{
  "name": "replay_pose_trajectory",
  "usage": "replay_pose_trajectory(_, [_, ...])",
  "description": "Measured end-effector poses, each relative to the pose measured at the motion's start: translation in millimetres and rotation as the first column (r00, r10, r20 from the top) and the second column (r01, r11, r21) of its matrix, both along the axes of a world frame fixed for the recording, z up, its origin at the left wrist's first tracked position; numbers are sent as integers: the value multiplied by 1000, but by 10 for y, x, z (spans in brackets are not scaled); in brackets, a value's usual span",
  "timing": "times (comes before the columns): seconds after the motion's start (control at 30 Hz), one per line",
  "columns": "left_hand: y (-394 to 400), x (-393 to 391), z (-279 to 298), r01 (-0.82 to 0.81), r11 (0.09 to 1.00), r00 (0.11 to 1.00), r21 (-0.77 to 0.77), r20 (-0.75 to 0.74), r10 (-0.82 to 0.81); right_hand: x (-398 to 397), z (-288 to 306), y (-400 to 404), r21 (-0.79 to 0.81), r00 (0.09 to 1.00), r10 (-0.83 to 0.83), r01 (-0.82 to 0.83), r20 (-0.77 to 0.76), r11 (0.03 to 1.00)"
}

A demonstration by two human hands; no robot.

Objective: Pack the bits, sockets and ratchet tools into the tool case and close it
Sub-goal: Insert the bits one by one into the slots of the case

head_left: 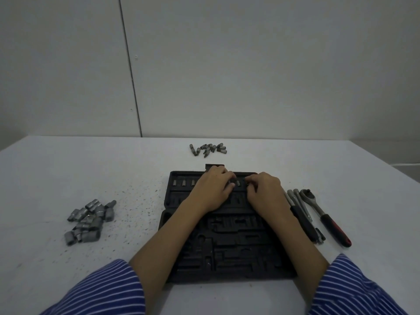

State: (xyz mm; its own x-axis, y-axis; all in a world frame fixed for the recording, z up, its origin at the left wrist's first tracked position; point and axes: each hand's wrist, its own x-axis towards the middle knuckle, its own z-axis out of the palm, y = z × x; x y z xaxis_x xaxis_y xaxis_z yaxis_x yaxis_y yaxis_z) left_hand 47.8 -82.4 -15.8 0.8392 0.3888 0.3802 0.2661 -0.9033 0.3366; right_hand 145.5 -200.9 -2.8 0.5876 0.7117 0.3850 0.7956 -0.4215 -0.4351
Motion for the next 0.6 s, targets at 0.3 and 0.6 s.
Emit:
replay_pose_trajectory(0.3, [-8,-13,13,-7,1000,1000,-14,-1,7,9,-17,25,-1,997,-54,54,-49,999])
replay_pose_trajectory(0.6, [-11,-18,21,-16,1000,1000,-10,-2,16,3,12,35,-43,997,-68,66,-47,997])
